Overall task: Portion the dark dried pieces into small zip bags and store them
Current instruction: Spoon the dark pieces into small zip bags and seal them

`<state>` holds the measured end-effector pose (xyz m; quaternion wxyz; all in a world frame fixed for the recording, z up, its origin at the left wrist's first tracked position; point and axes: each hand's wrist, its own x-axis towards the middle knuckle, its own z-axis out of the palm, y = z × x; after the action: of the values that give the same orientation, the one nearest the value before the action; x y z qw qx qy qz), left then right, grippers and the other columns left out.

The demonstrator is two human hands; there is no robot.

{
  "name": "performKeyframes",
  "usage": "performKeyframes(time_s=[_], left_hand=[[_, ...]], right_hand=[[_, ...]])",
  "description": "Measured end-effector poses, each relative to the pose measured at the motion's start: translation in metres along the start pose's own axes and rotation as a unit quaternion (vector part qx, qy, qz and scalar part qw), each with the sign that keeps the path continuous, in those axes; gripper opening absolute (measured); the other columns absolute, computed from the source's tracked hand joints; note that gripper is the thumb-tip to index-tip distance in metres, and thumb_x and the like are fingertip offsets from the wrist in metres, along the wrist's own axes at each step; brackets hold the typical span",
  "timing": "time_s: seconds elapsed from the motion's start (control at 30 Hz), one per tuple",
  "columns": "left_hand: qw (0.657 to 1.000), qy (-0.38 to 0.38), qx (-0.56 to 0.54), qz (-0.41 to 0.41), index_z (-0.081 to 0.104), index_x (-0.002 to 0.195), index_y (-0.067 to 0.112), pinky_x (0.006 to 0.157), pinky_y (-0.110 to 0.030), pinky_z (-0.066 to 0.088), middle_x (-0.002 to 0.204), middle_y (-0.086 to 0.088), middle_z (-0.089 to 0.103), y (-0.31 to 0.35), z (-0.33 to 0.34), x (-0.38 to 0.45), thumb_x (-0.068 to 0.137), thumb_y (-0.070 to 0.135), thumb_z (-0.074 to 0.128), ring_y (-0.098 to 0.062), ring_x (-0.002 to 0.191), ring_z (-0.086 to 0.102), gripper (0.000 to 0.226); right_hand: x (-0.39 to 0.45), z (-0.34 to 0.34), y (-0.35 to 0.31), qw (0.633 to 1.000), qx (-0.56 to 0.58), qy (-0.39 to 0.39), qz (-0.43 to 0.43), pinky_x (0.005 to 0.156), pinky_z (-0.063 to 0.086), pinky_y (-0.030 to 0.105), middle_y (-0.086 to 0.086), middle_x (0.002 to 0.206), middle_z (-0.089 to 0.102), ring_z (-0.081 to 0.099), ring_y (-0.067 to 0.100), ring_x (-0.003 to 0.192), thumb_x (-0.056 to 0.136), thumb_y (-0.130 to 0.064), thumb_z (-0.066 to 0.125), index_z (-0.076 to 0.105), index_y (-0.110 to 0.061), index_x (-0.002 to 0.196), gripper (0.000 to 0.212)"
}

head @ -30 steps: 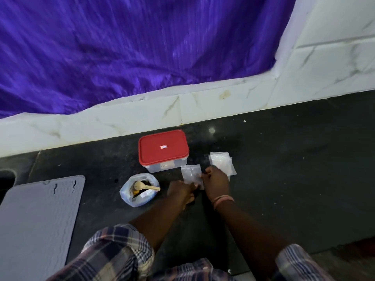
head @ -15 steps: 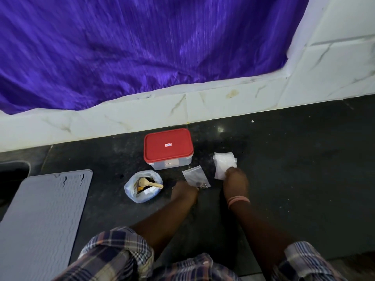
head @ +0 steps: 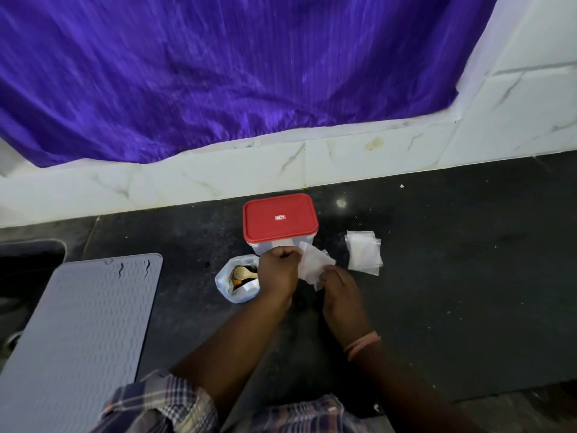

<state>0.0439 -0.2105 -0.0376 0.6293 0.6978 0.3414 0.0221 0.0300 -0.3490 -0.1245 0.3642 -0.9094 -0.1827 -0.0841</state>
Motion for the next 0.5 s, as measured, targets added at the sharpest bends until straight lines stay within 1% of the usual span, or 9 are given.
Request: performKeyframes(time_s=[0.07, 0.13, 0.2, 0.27, 0.3, 0.37, 0.4, 0.43, 0.5], left_hand=[[0.999, -0.025, -0.028, -0.009, 0.075, 0.079, 0.022, 0.089, -0.045, 0.061, 0.090, -0.008, 0.078, -0.006, -0.014, -0.003, 0.091, 0.006, 0.070, -0.027, 0.090, 0.074, 0.021], [0.997, -0.034, -0.064, -0.020, 0.077, 0.081, 0.018, 0.090, -0.042, 0.061, 0.089, -0.010, 0.079, -0.013, -0.028, -0.004, 0.088, 0.000, 0.071, -0.029, 0.092, 0.074, 0.020], [0.994, -0.039, -0.096, -0.032, 0.080, 0.086, 0.014, 0.095, -0.045, 0.059, 0.091, -0.011, 0.080, -0.019, -0.040, -0.001, 0.087, 0.002, 0.074, -0.032, 0.097, 0.075, 0.013], [0.988, -0.054, -0.133, -0.056, 0.080, 0.094, 0.007, 0.096, -0.046, 0.059, 0.095, -0.015, 0.079, -0.021, -0.052, -0.001, 0.087, 0.004, 0.076, -0.034, 0.096, 0.075, 0.009], [0.981, -0.068, -0.165, -0.072, 0.078, 0.098, 0.003, 0.094, -0.045, 0.059, 0.096, -0.019, 0.078, -0.020, -0.057, -0.001, 0.087, 0.002, 0.075, -0.034, 0.092, 0.075, 0.011], [0.964, -0.097, -0.227, -0.102, 0.075, 0.105, -0.004, 0.084, -0.039, 0.060, 0.094, -0.022, 0.075, -0.017, -0.066, -0.003, 0.089, -0.001, 0.072, -0.030, 0.082, 0.072, 0.017], [0.955, -0.111, -0.249, -0.118, 0.074, 0.107, -0.004, 0.079, -0.035, 0.059, 0.092, -0.020, 0.074, -0.016, -0.069, -0.003, 0.090, 0.001, 0.071, -0.026, 0.079, 0.071, 0.018], [0.947, -0.122, -0.263, -0.134, 0.073, 0.105, 0.000, 0.073, -0.032, 0.058, 0.089, -0.015, 0.074, -0.016, -0.073, -0.003, 0.092, 0.004, 0.070, -0.021, 0.076, 0.070, 0.015], [0.935, -0.134, -0.279, -0.174, 0.073, 0.097, 0.011, 0.066, -0.029, 0.058, 0.082, -0.005, 0.073, -0.019, -0.080, -0.003, 0.096, 0.010, 0.068, -0.013, 0.068, 0.068, 0.005]], right_hand=[[0.000, -0.004, -0.009, 1.000, 0.003, 0.011, 0.020, 0.112, 0.039, 0.035, 0.016, 0.126, 0.063, 0.057, 0.030, 0.121, 0.091, -0.020, 0.041, 0.067, -0.003, 0.113, 0.038], [0.000, -0.006, -0.027, 0.999, 0.006, 0.032, 0.011, 0.111, 0.040, 0.043, 0.011, 0.129, 0.061, 0.053, 0.027, 0.125, 0.086, -0.019, 0.041, 0.066, -0.007, 0.116, 0.041], [0.004, -0.006, -0.049, 0.998, 0.023, 0.050, -0.001, 0.102, 0.045, 0.044, 0.006, 0.121, 0.062, 0.055, 0.025, 0.116, 0.084, -0.018, 0.045, 0.065, -0.011, 0.112, 0.035], [0.009, -0.001, -0.070, 0.996, 0.069, 0.057, 0.001, 0.089, 0.048, 0.039, 0.000, 0.108, 0.061, 0.056, 0.019, 0.101, 0.090, -0.018, 0.052, 0.061, -0.016, 0.105, 0.018], [0.011, 0.001, -0.080, 0.992, 0.119, 0.048, 0.016, 0.084, 0.050, 0.036, -0.003, 0.103, 0.062, 0.058, 0.015, 0.095, 0.093, -0.019, 0.057, 0.059, -0.017, 0.104, 0.012], [0.013, 0.005, -0.098, 0.971, 0.227, 0.024, 0.068, 0.079, 0.054, 0.029, -0.006, 0.097, 0.065, 0.064, 0.009, 0.089, 0.093, -0.016, 0.065, 0.058, -0.018, 0.104, 0.013], [0.014, 0.006, -0.104, 0.960, 0.263, 0.019, 0.090, 0.079, 0.055, 0.026, -0.008, 0.095, 0.067, 0.065, 0.007, 0.088, 0.092, -0.015, 0.069, 0.060, -0.018, 0.104, 0.015], [0.014, 0.007, -0.108, 0.954, 0.282, 0.015, 0.103, 0.080, 0.055, 0.024, -0.010, 0.094, 0.069, 0.067, 0.006, 0.089, 0.091, -0.016, 0.071, 0.062, -0.018, 0.103, 0.015], [0.013, 0.006, -0.111, 0.945, 0.303, -0.005, 0.119, 0.082, 0.057, 0.025, -0.011, 0.093, 0.072, 0.069, 0.005, 0.091, 0.089, -0.019, 0.074, 0.067, -0.021, 0.101, 0.015]])
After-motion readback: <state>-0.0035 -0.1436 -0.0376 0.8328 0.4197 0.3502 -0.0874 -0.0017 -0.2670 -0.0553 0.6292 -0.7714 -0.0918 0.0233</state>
